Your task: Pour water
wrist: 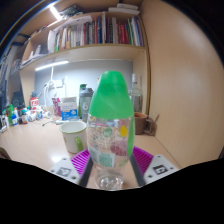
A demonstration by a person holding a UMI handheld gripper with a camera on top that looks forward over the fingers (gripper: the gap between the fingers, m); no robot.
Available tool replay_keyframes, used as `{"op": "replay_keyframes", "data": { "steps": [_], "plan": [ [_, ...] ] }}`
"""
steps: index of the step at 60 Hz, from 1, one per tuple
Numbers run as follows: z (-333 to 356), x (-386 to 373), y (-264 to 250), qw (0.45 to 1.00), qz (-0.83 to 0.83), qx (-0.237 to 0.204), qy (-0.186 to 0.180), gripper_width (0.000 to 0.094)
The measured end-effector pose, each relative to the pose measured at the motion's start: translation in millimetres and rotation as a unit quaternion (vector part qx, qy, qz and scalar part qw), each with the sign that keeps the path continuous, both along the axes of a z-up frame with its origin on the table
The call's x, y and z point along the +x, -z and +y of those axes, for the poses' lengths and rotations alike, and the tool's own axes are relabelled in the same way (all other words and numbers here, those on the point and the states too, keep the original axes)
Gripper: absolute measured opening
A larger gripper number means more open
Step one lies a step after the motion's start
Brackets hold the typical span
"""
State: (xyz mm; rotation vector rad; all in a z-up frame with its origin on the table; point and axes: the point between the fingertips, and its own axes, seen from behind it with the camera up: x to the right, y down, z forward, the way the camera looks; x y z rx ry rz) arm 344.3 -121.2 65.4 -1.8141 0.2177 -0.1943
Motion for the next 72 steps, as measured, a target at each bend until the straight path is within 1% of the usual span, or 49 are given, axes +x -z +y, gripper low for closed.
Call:
{"op": "replay_keyframes", "data": {
  "steps": [2,3,7,14,16,22,24,27,30,32,33,36,39,44,45,48,50,53,55,57,61,66,72],
  "plan": [
    [5,-1,-2,1.0,-0.002,0.0,-0.001,0.0525],
    [7,0,-1,1.0,0.001,-0.001,0.002,0.05],
    [6,12,3,0.999,0.006,-0.016,0.037,0.0477],
    [5,29,-12,0.997,-0.018,-0.04,0.063,0.0437],
    [8,35,-22,0.996,-0.03,-0.046,0.065,0.0424],
    [29,48,-59,0.99,-0.111,-0.071,0.042,0.0423],
    [42,52,-73,0.983,-0.16,-0.083,0.025,0.0422],
    [59,57,-89,0.964,-0.242,-0.112,0.002,0.0423],
    [79,62,-107,0.927,-0.347,-0.143,-0.025,0.0423],
    [93,64,-121,0.89,-0.426,-0.156,-0.041,0.0423],
    [99,68,-129,0.868,-0.467,-0.161,-0.051,0.0422],
    [120,64,-146,0.793,-0.579,-0.175,-0.063,0.0422],
    [138,58,-153,0.718,-0.665,-0.191,-0.083,0.0422],
    [162,51,-150,0.597,-0.763,-0.221,-0.116,0.042],
    [166,54,-154,0.57,-0.779,-0.226,-0.131,0.0419],
    [175,44,-143,0.508,-0.817,-0.23,-0.151,0.0421],
    [181,39,-143,0.471,-0.837,-0.231,-0.158,0.0421],
    [186,33,-146,0.426,-0.86,-0.233,-0.158,0.042],
    [188,32,-147,0.402,-0.87,-0.238,-0.156,0.042],
    [186,31,-150,0.379,-0.876,-0.248,-0.165,0.0419],
    [190,29,-143,0.356,-0.884,-0.253,-0.167,0.0419],
    [190,28,-139,0.353,-0.883,-0.261,-0.166,0.042],
    [191,34,-137,0.365,-0.875,-0.272,-0.166,0.0422]
  ]
}}
